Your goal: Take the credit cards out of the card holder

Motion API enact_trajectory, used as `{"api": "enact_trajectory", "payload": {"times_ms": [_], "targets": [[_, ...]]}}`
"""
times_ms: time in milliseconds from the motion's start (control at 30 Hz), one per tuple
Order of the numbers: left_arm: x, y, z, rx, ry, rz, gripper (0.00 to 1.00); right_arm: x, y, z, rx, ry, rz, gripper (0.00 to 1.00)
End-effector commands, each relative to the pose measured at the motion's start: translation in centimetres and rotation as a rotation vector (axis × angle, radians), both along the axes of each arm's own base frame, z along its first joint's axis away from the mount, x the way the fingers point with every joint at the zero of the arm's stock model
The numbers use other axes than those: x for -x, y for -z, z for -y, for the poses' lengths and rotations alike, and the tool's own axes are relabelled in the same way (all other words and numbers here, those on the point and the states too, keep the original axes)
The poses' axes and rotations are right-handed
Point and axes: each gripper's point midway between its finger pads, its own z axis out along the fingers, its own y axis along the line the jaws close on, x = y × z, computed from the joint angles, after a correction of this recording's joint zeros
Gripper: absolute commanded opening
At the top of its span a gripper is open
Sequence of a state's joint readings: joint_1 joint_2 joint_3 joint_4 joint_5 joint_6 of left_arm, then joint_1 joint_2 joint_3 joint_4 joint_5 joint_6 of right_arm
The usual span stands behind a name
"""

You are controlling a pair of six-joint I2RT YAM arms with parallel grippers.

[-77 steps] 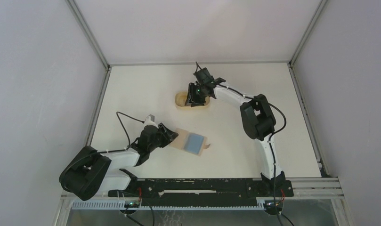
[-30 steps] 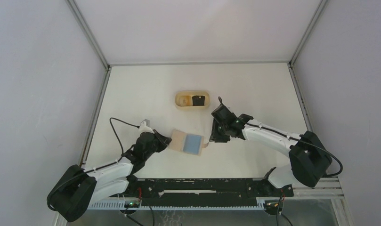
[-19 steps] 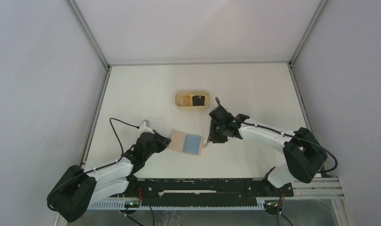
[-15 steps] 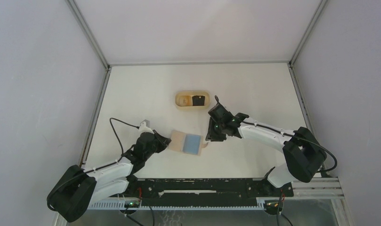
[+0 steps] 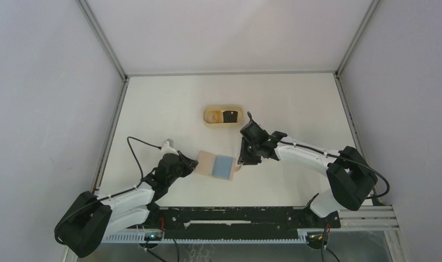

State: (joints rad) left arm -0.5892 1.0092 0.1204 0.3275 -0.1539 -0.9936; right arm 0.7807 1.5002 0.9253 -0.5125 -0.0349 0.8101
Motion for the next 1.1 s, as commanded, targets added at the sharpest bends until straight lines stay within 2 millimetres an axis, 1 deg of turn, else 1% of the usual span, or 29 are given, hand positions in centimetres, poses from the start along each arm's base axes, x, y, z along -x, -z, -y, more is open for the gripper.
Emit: {"api": "enact_trajectory", "payload": {"times_ms": [0,267,567,667,733,767,800,967,1067], "targets": [[-0.2,-0.1,-0.1,-0.013,-0.001,0.021,0.0,-0.3,-0.9,-1.2,-0.022,-0.018,0.025,0.33],[0.0,0.0,-0.5,-0.013,-0.012,0.021,0.0,-0.2,-0.3,-1.3,-0.003,-0.022,0.025,0.3],[0.0,0.0,-0.5,-0.016,-0.015,0.022,0.0,-0.4,-0.1,-1.0,0.014,-0.015,0.029,0.2],[0.0,0.0,-0.5,-0.015,-0.015,0.02,0.0,-0.3,0.0,-0.9,0.019,-0.015,0.026,0.14],[0.0,0.0,-0.5,-0.014,-0.015,0.021,0.0,-0.2,-0.1,-0.8,0.021,-0.015,0.024,0.07],[0.0,0.0,-0.5,-0.014,-0.015,0.021,0.0,-0.2,-0.1,-0.8,0.019,-0.014,0.025,0.02],[0.0,0.0,-0.5,-0.014,-0.015,0.022,0.0,-0.2,-0.2,-0.8,0.02,-0.015,0.024,0.0],[-0.1,-0.4,-0.7,-0.021,-0.014,0.035,0.0,-0.4,-0.8,-0.8,0.006,-0.016,0.042,0.0],[-0.2,-1.1,-0.6,-0.019,-0.012,0.054,0.0,-0.7,-1.3,-1.3,-0.023,-0.025,0.056,0.0]]}}
